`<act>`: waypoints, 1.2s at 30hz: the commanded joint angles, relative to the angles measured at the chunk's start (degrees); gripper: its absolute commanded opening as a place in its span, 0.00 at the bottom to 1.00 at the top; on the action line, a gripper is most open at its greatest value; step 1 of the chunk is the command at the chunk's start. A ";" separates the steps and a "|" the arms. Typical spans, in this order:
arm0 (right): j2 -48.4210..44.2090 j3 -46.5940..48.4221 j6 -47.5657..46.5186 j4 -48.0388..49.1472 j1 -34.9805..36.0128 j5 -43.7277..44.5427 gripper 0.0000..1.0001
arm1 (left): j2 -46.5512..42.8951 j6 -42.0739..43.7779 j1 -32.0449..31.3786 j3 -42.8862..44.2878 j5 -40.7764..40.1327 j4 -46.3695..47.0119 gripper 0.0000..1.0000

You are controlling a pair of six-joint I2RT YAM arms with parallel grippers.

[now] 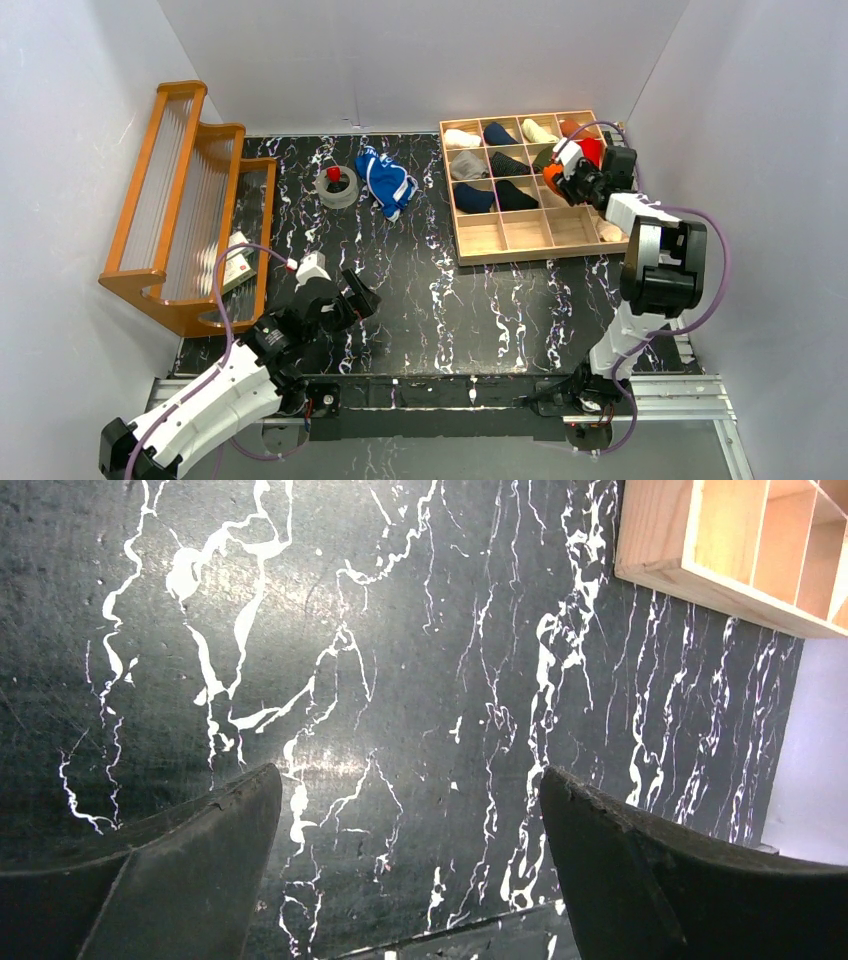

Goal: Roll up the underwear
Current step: Place the underwear in the storage box.

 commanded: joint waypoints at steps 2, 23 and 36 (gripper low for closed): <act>2.23 5.92 -12.95 -4.61 -3.51 -10.01 0.01 | 0.16 2.86 -0.03 4.08 1.30 -5.02 0.98; 17.05 15.95 -29.45 -16.46 -5.08 -13.56 0.02 | 3.30 4.26 -0.09 6.62 -0.13 -8.16 0.98; 17.21 18.36 -37.36 -31.54 -7.79 -17.85 0.01 | 9.64 6.83 -0.06 7.87 0.64 -7.18 0.98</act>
